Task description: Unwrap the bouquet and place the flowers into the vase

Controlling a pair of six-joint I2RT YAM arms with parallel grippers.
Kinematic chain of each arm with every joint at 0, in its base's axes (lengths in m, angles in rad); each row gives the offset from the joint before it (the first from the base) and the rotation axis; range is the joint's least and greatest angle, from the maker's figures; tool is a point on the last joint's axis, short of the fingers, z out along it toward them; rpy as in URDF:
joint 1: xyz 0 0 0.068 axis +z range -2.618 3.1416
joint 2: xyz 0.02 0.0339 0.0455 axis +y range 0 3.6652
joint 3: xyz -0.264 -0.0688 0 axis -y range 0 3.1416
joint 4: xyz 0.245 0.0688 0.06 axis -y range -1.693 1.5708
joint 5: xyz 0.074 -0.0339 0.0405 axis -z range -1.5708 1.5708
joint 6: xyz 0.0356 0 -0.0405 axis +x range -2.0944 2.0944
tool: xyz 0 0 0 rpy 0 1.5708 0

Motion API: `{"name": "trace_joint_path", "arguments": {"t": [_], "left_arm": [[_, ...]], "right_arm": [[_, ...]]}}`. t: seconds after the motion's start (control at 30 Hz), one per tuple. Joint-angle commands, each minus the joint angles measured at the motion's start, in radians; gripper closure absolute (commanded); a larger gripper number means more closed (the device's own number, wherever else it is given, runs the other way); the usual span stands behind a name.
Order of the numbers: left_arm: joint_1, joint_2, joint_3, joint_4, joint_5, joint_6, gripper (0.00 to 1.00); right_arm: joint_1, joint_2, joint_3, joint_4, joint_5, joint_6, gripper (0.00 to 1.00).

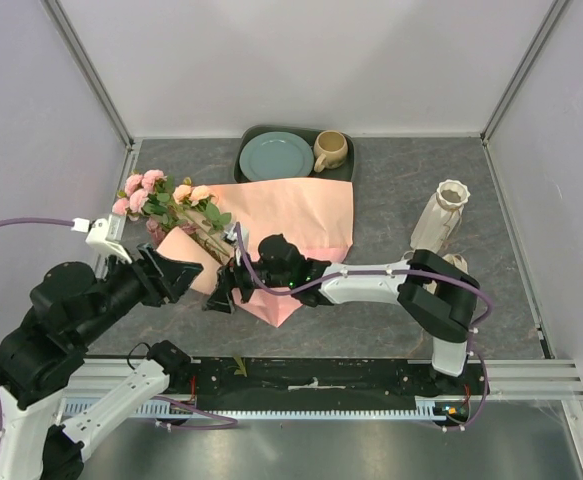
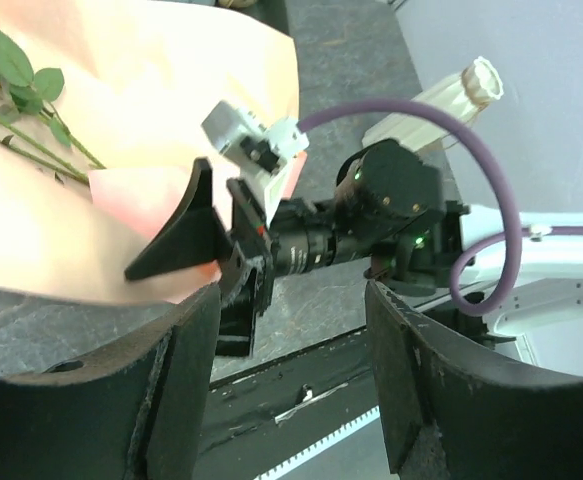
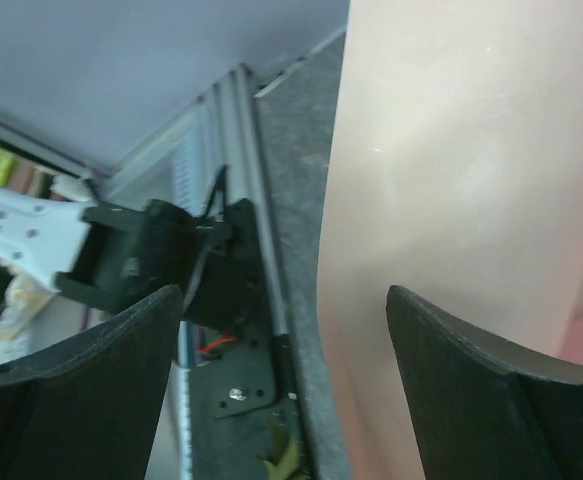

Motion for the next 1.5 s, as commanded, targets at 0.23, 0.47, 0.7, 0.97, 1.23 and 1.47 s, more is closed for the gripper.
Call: {"name": "trace_joint_path", "arguments": {"t": [0.23, 0.47, 0.7, 0.97, 1.23, 1.47], "left_arm": [[-0.001, 0.022, 0.045, 0.017, -0.031, -0.001, 0.34], [-0.001, 0.039, -0.076, 0.055, 0.011, -0.064, 0.36], [-0.001, 0.070, -0.262, 0.158, 0.043, -0.156, 0.38], [0.002, 0.160, -0.524, 0.351, 0.041, -0.250, 0.34], [0.033, 0.343, -0.601, 0.460, 0.047, -0.322, 0.23], [0.103, 0.331, -0.774, 0.543, 0.092, -0.518, 0.21]], "right_arm": [[0.166, 0.052, 0.007, 0.311, -0.162, 0.314, 0.02], [0.113, -0.152, -0.101, 0.154, -0.027, 0.192, 0.02], [0.113, -0.201, -0.170, -0.099, 0.341, 0.164, 0.07], [0.005, -0.391, -0.319, -0.284, 0.691, 0.217, 0.03], [-0.081, -0.522, -0.514, -0.175, 0.611, 0.233, 0.02], [-0.081, -0.609, -0.557, -0.179, 0.630, 0.199, 0.02]]}}
